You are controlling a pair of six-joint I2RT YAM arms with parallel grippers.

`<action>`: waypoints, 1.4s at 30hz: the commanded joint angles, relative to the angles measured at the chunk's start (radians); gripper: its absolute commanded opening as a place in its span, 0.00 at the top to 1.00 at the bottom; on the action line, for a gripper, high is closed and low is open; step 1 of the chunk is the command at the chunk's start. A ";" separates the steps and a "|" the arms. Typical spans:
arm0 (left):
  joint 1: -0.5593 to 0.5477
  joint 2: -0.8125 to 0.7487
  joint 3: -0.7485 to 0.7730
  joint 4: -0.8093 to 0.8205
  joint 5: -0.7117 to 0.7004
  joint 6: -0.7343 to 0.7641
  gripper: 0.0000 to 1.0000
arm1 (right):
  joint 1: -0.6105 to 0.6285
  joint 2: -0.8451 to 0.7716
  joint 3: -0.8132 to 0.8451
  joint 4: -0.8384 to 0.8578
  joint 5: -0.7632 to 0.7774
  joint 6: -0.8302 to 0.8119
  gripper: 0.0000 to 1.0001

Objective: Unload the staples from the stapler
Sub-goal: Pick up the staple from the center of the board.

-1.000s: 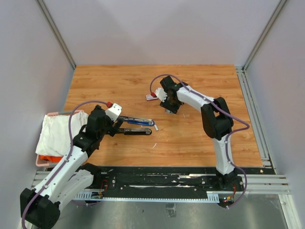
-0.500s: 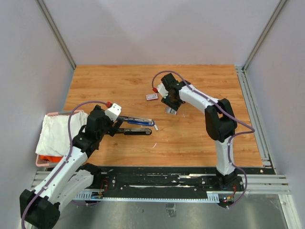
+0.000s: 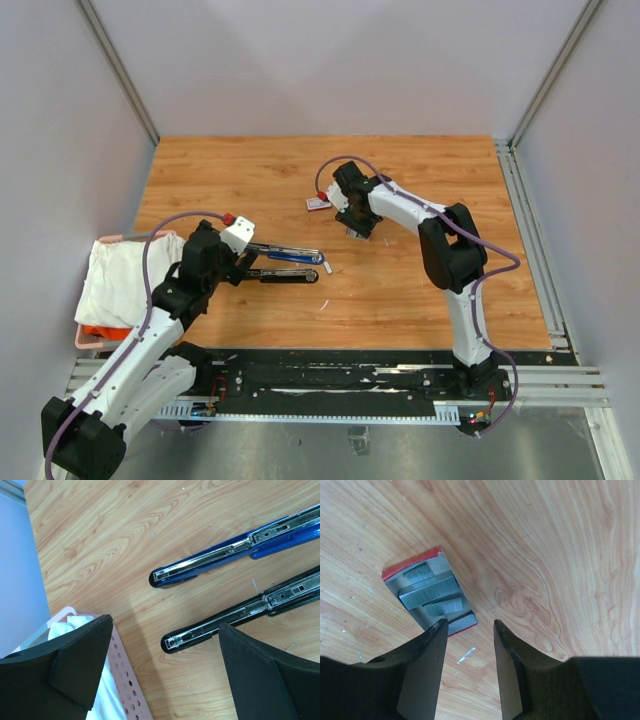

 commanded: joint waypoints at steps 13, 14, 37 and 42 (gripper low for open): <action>0.008 -0.006 -0.008 0.029 -0.001 0.003 0.02 | 0.019 0.057 0.041 0.023 0.083 -0.008 0.56; 0.007 -0.006 -0.007 0.029 0.000 0.004 0.02 | 0.019 0.058 0.042 0.026 0.082 -0.007 0.56; 0.008 -0.006 -0.012 0.029 0.001 0.006 0.02 | 0.034 -0.108 -0.016 0.109 0.126 0.033 0.46; 0.008 -0.005 -0.011 0.030 0.000 0.006 0.02 | 0.044 -0.223 -0.094 0.107 0.057 0.065 0.36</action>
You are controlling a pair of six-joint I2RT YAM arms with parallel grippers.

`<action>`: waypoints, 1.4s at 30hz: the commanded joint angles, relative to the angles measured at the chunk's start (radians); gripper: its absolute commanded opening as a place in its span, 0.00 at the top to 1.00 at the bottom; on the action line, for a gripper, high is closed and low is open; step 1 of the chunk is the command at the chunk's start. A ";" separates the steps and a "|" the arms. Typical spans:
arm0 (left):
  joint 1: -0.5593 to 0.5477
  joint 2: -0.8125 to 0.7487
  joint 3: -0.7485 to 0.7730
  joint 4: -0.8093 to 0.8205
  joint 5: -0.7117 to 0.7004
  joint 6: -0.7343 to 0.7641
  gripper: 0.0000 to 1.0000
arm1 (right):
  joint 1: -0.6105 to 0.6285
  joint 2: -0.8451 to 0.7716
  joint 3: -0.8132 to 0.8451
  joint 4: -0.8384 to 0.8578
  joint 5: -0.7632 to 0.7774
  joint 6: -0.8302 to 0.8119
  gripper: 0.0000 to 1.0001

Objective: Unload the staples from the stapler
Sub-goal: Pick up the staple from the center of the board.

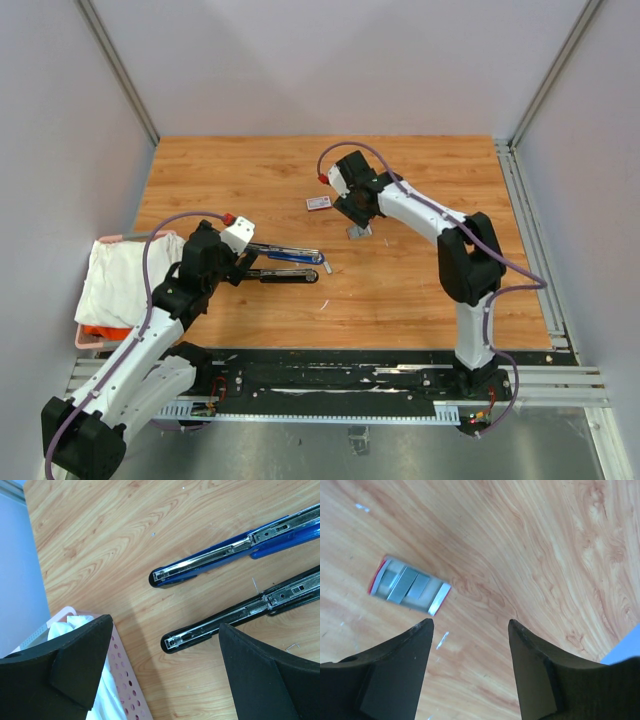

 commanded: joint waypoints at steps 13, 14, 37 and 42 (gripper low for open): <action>0.008 0.000 -0.007 0.032 -0.018 0.007 0.02 | 0.173 -0.219 -0.237 0.010 -0.392 0.222 0.41; 0.008 0.001 -0.008 0.032 -0.020 0.007 0.02 | 0.187 -0.217 -0.242 0.021 -0.390 0.232 0.41; 0.008 0.004 -0.012 0.041 -0.041 0.012 0.02 | 0.253 -0.045 -0.182 0.039 -0.313 0.441 0.56; 0.009 0.004 -0.012 0.041 -0.042 0.012 0.02 | 0.250 -0.026 -0.165 0.041 -0.287 0.439 0.56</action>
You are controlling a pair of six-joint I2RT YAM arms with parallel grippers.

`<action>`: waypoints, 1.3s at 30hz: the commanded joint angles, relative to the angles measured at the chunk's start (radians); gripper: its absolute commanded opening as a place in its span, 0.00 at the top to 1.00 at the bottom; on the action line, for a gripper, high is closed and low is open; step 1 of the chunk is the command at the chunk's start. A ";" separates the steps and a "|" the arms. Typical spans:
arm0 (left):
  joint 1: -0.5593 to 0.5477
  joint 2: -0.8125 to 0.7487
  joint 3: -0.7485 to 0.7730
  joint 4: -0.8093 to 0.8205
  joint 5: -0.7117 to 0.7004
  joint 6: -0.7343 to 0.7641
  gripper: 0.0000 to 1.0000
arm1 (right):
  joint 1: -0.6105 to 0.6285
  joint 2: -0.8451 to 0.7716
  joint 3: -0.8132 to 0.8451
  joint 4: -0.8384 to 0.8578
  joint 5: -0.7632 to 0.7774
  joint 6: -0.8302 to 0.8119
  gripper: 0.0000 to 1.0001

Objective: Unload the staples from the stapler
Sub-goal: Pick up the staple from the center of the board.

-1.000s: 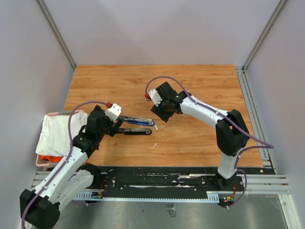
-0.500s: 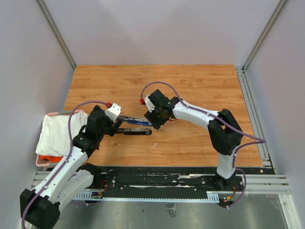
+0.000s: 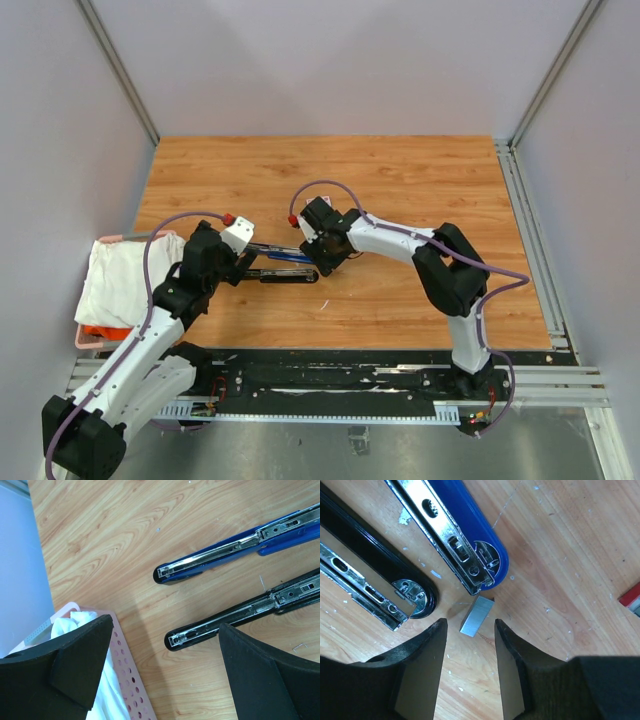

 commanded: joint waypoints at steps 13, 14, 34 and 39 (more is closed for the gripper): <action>0.007 -0.007 -0.008 0.041 -0.011 0.008 0.02 | 0.004 0.061 0.043 -0.014 0.055 0.009 0.61; 0.007 -0.007 -0.008 0.041 -0.011 0.009 0.02 | 0.003 0.062 0.042 -0.015 0.056 0.009 0.61; 0.008 -0.012 -0.010 0.039 -0.006 0.009 0.02 | -0.010 0.052 0.037 -0.019 0.070 -0.010 0.85; 0.007 -0.014 -0.010 0.039 -0.006 0.008 0.02 | -0.016 0.023 0.038 -0.019 0.079 -0.024 0.86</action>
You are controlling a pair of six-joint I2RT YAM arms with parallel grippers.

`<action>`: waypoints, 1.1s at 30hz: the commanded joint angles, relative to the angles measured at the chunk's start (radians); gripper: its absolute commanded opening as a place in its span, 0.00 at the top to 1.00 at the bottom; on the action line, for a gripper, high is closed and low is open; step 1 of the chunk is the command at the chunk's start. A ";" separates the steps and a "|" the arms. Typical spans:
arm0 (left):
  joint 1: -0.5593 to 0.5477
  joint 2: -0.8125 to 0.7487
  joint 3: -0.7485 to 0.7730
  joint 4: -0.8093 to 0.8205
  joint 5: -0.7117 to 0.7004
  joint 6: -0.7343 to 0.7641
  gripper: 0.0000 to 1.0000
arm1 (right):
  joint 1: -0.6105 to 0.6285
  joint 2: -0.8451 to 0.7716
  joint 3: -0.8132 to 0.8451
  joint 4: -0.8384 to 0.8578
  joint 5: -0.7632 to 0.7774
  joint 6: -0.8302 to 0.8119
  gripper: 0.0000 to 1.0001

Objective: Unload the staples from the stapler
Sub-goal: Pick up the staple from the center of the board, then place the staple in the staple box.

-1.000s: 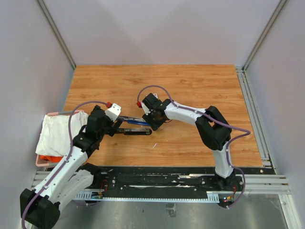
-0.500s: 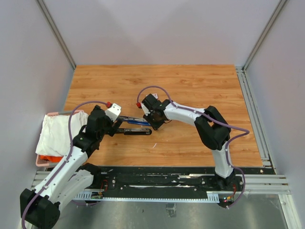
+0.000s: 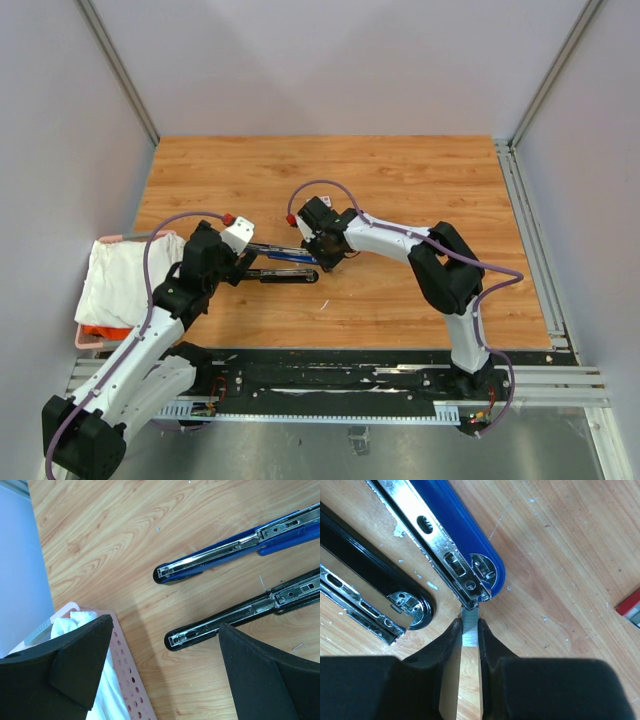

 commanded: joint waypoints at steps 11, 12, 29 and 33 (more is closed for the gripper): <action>0.008 -0.012 -0.008 0.038 -0.001 0.007 0.02 | -0.065 -0.131 0.004 -0.029 0.083 -0.057 0.86; 0.008 -0.013 -0.008 0.037 -0.001 0.007 0.02 | -0.078 -0.132 0.012 -0.034 0.081 -0.056 0.86; 0.007 -0.015 -0.008 0.035 0.002 0.006 0.02 | -0.283 -0.029 0.149 -0.037 0.151 -0.067 0.85; 0.007 -0.014 -0.008 0.036 0.004 0.007 0.02 | -0.308 -0.004 0.149 -0.037 0.137 -0.051 0.85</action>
